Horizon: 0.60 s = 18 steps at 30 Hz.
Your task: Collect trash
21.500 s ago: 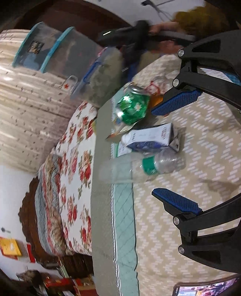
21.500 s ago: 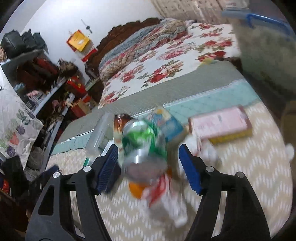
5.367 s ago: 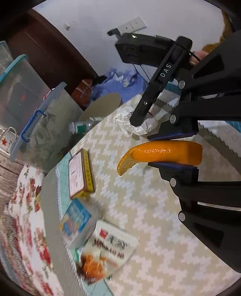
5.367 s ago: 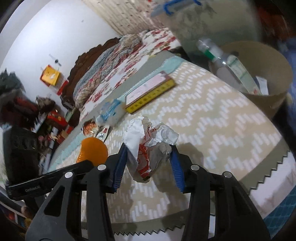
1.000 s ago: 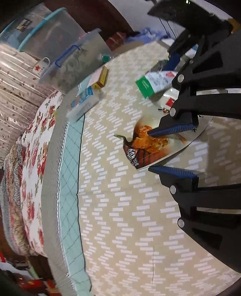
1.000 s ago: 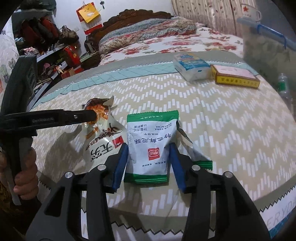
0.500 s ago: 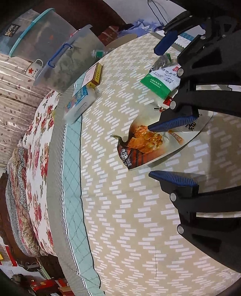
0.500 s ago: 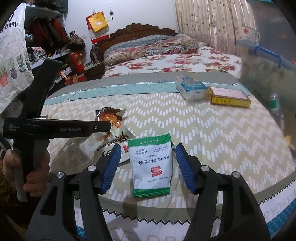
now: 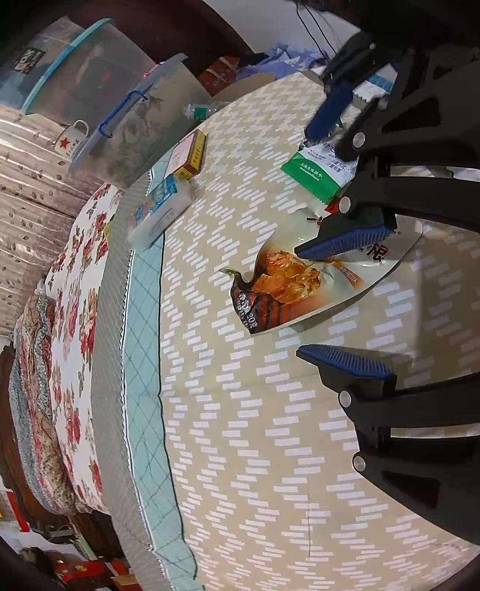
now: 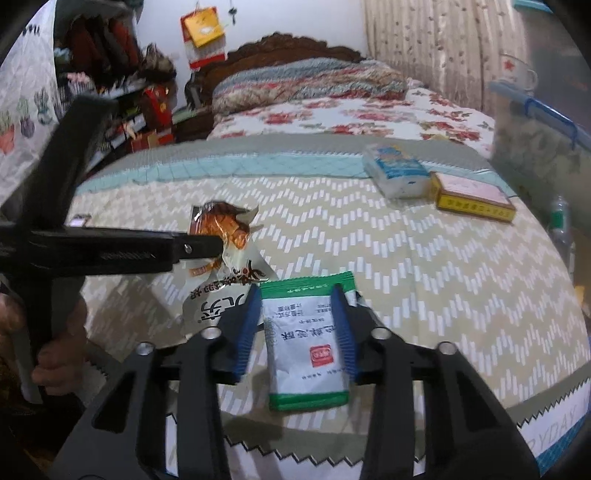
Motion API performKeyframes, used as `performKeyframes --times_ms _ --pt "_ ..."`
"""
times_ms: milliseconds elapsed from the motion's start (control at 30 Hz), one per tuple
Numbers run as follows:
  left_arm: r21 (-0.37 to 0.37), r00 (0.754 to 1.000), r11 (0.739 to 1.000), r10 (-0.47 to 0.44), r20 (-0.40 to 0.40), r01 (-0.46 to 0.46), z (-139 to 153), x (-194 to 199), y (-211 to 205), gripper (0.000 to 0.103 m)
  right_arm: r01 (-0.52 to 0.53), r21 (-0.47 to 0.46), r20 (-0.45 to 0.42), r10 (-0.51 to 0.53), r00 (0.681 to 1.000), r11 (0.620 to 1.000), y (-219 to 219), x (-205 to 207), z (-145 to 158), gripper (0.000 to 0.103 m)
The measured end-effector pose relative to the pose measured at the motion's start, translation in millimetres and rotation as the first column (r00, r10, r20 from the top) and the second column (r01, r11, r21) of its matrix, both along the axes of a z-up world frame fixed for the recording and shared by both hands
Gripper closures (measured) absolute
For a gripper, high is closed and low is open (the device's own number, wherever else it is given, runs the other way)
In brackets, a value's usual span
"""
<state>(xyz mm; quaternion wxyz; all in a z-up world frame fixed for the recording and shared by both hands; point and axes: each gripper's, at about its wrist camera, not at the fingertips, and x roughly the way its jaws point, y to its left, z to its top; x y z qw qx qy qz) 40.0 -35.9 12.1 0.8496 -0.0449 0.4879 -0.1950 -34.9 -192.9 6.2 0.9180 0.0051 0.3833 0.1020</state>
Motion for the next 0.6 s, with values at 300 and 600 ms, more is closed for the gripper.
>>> performKeyframes --times_ms 300,600 --pt "-0.023 1.0 1.0 -0.006 -0.006 0.005 1 1 6 0.052 -0.035 -0.077 -0.065 0.03 0.997 0.996 19 15 -16 0.067" --pt "-0.148 0.996 0.987 -0.066 -0.054 0.057 1 1 1 0.052 -0.038 -0.071 -0.069 0.033 0.997 0.997 17 17 -17 0.067"
